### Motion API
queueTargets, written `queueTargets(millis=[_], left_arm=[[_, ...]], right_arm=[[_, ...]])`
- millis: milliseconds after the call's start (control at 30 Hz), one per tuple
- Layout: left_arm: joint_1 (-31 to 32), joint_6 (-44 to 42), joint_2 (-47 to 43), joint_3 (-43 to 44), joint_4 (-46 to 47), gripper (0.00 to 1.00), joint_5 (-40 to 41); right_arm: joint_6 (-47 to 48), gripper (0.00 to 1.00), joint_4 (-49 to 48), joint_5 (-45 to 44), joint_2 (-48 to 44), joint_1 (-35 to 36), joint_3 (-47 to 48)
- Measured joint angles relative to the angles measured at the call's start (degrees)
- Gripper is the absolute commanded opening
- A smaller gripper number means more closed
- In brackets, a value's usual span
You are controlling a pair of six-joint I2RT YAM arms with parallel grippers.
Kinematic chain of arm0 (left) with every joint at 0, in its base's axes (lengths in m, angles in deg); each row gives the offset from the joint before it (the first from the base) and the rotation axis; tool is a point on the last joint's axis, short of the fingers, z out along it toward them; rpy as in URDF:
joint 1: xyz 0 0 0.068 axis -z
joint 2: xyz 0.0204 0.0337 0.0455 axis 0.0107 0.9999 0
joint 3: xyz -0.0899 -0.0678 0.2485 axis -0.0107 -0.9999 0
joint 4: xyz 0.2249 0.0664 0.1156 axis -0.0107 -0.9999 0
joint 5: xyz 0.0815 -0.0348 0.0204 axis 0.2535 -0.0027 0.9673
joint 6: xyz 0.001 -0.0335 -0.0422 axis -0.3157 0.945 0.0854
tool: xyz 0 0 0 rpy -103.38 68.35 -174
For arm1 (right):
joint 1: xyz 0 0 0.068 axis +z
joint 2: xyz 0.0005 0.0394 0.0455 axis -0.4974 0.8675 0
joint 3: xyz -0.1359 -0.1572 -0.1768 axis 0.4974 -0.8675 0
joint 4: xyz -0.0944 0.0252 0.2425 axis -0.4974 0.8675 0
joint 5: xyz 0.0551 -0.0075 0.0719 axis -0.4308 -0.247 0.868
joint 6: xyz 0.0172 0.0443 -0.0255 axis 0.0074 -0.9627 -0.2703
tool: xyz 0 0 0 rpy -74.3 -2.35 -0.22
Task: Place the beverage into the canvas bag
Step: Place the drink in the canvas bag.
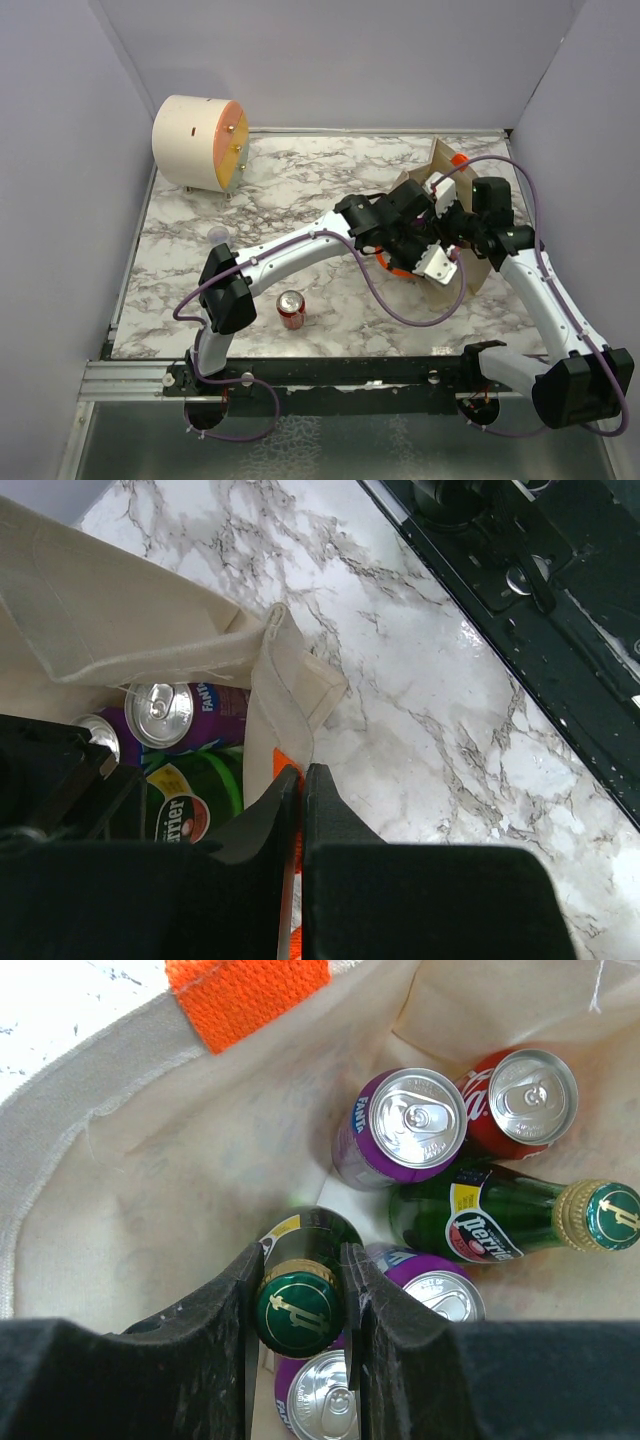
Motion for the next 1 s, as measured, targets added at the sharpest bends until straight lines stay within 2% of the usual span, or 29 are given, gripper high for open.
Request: queueTargets(millis=[767,1000], left_arm=[[-3.2,-1.2,0.0,1.9,-1.0,0.0,-1.0],[-4.4,1.4,0.0,1.9,1.7,0.0,-1.9]], right_arm=[[0.9,0.01,-2.4,-2.9,0.7,0.0,-2.8],[1.3,0.01,-3.5,-2.9,1.9,0.0,-2.7]])
